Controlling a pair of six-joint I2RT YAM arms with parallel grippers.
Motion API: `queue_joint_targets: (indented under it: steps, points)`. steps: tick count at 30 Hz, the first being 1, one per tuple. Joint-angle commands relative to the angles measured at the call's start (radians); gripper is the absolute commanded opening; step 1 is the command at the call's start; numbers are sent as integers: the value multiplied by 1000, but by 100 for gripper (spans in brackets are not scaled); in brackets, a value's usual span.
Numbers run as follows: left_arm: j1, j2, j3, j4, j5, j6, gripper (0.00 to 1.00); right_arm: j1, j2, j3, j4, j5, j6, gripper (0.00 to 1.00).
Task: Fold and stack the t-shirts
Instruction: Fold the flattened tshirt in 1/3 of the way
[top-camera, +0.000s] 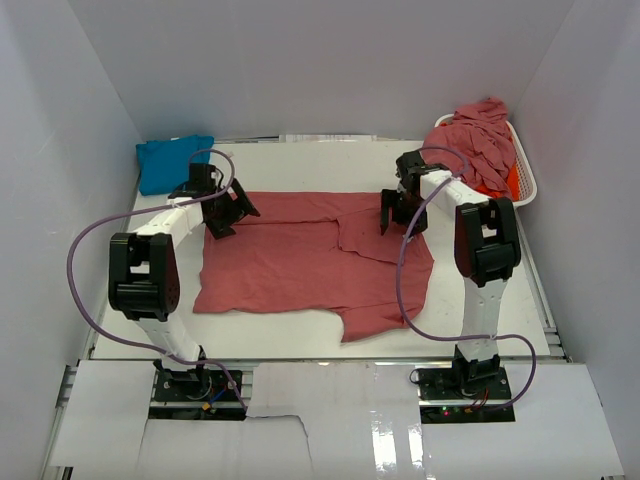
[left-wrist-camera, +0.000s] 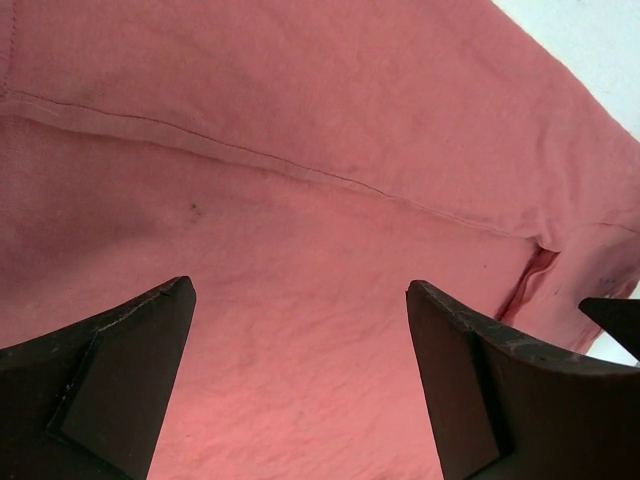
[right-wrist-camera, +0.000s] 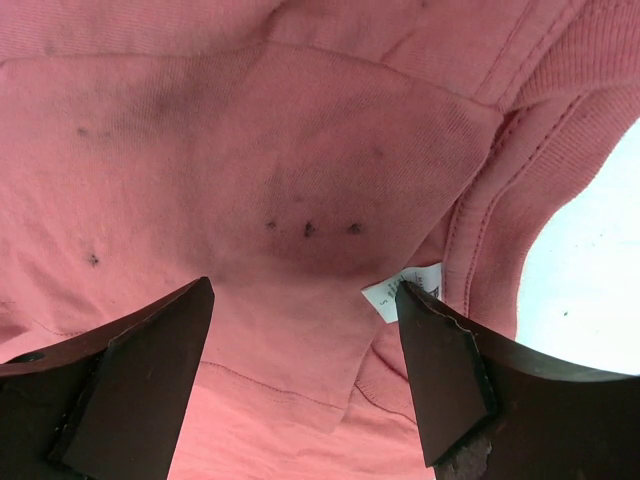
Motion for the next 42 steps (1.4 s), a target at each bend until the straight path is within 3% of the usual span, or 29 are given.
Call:
queue_joint_targets:
  steps: [1,13,24,42]
  points:
    - [-10,-2,-3,-1,-29,21,98,2,4,45,-11,17,-13,80]
    - [-92,35,68,-215,-368,165,98,3,27,56,-14,18,-18,80]
    - [-129,67,48,-233,-463,230,98,3,88,74,-23,64,-27,81]
    - [-134,222,71,-189,-511,213,98,3,165,161,-36,188,-44,81]
